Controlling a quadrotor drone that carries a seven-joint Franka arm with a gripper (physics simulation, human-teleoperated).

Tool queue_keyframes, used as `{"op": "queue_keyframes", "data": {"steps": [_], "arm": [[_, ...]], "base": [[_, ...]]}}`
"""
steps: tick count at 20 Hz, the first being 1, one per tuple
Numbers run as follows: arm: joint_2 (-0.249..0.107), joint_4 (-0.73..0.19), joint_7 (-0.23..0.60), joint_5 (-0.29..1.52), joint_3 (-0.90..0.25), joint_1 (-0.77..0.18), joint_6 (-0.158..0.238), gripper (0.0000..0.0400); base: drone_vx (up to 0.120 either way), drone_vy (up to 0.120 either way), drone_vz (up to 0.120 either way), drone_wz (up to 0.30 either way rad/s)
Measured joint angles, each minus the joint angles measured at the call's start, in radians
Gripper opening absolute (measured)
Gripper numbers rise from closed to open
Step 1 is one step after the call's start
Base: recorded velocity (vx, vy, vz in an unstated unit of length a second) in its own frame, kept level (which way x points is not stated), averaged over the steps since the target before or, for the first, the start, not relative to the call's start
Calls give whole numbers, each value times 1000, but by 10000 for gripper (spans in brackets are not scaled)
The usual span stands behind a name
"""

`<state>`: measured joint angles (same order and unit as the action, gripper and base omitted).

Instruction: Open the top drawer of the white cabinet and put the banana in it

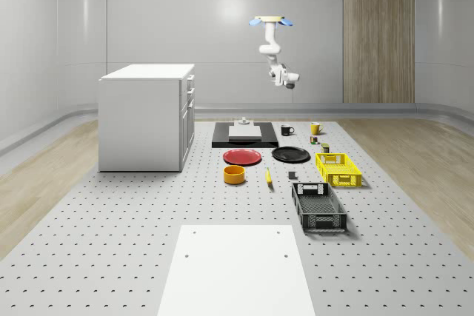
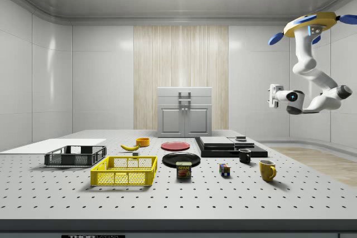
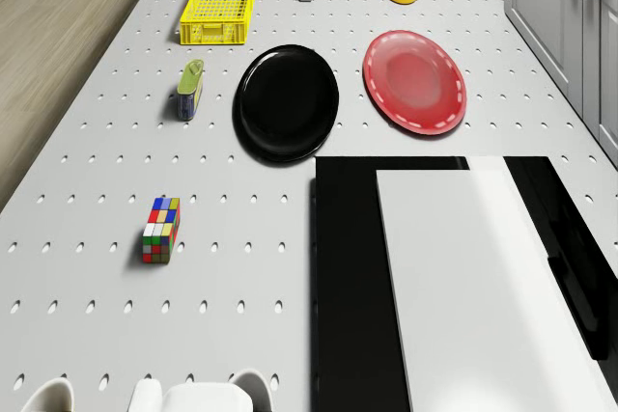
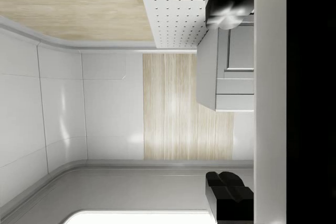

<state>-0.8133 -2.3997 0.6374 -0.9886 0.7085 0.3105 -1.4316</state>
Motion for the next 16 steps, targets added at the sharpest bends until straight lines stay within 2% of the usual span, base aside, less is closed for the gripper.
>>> {"op": "queue_keyframes", "data": {"steps": [13,14,16], "arm": [[-65,-25,26,3,60,94,-66,400],[-69,-26,28,6,64,100,-71,400],[-79,-28,33,11,69,112,-80,400]], "base": [[120,-120,120,0],[120,-120,0,0],[120,0,0,0]]}}
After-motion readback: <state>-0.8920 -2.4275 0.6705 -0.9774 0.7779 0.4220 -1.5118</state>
